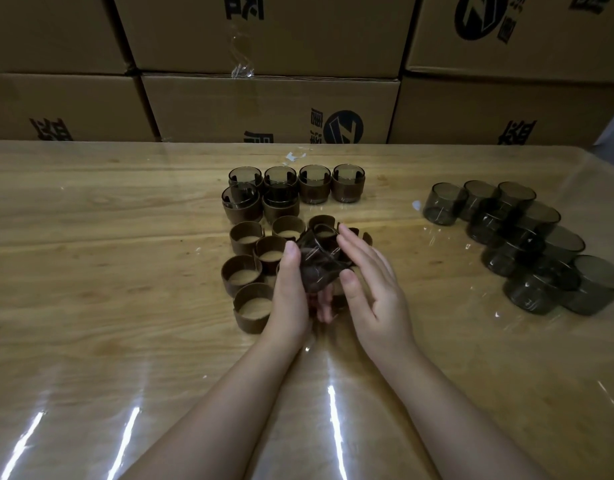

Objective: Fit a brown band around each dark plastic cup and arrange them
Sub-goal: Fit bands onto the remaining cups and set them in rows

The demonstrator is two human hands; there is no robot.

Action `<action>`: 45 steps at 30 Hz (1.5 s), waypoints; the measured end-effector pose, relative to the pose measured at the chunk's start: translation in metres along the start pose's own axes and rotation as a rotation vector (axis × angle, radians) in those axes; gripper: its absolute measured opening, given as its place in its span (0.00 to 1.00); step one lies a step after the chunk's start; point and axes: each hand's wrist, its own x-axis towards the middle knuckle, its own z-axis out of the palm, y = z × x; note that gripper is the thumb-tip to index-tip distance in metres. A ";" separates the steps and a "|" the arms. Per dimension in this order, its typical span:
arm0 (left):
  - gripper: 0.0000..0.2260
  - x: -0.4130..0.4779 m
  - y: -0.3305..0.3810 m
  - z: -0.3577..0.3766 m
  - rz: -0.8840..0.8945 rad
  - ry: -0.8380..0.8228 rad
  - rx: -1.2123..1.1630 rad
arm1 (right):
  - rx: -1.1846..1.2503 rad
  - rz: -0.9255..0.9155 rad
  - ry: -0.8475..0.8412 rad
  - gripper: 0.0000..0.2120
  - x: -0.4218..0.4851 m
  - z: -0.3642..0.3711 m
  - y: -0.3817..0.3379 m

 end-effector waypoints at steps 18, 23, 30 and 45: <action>0.28 -0.007 -0.001 0.007 0.255 0.168 0.218 | 0.092 0.114 0.062 0.16 0.002 0.003 0.003; 0.30 -0.009 0.000 0.009 0.235 0.180 0.278 | 0.161 0.178 0.065 0.15 0.003 0.003 0.005; 0.31 -0.008 0.002 0.007 0.231 0.127 0.414 | 0.345 0.246 0.144 0.10 0.005 0.002 0.001; 0.21 -0.008 0.001 0.004 0.111 0.102 0.239 | 0.367 0.129 0.129 0.11 0.004 0.002 -0.007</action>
